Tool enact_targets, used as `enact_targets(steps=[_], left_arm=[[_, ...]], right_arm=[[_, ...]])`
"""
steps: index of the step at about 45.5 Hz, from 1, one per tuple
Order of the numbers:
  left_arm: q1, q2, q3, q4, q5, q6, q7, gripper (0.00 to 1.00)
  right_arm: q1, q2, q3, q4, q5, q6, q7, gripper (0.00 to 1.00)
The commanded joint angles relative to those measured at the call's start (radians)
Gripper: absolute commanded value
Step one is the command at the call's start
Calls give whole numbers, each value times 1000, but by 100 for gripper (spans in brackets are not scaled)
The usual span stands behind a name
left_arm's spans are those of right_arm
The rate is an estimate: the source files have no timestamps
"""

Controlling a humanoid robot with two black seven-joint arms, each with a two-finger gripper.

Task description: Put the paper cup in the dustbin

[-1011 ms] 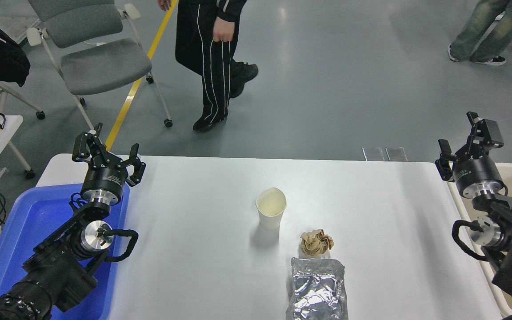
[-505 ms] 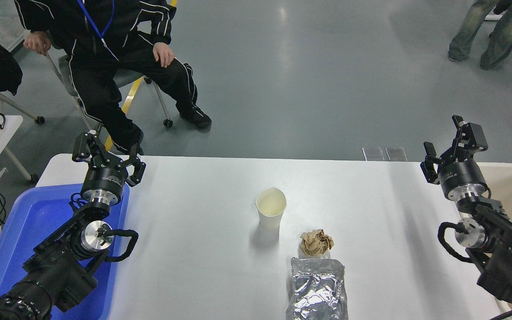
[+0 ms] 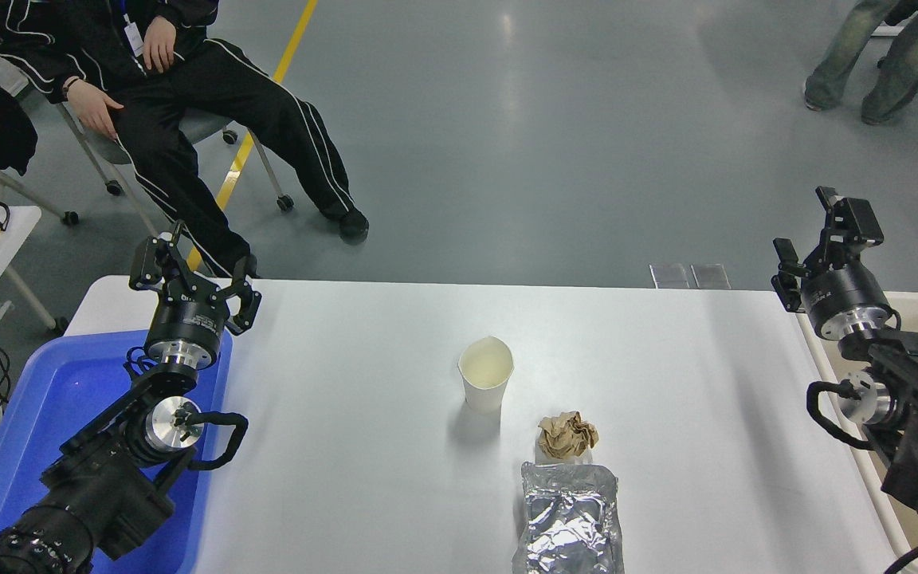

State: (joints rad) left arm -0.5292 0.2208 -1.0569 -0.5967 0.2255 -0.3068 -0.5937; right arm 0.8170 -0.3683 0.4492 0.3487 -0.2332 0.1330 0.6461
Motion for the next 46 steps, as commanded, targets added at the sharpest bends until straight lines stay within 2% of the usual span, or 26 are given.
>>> enact_targets(steps=[1, 5, 9, 12, 14, 21, 25, 27, 46], left_arm=[[0, 0, 0, 0, 0, 0, 0, 100], [0, 0, 0, 0, 0, 0, 0, 100], [0, 0, 0, 0, 0, 0, 0, 100], [0, 0, 0, 0, 0, 0, 0, 100], [0, 0, 0, 0, 0, 0, 0, 100], [0, 0, 0, 0, 0, 0, 0, 100], [0, 0, 0, 0, 0, 0, 0, 100], [0, 0, 0, 0, 0, 0, 0, 100], [0, 0, 0, 0, 0, 0, 0, 100]], right_arm=[[227, -43, -520, -22, -14, 4, -68, 99], [384, -35, -875, -17, -14, 11, -89, 99], [499, -17, -1110, -8, -14, 23, -112, 99], [585, 51, -1245, 6, -50, 57, -114, 99], [611, 72, -1271, 4, -92, 73, -114, 99], [686, 224, -1294, 4, -417, 117, -112, 99], [688, 317, -1294, 6, -523, 119, -112, 99], [682, 368, -1296, 6, -534, 119, -111, 99], [510, 368, -1281, 18, -535, 102, -109, 99]])
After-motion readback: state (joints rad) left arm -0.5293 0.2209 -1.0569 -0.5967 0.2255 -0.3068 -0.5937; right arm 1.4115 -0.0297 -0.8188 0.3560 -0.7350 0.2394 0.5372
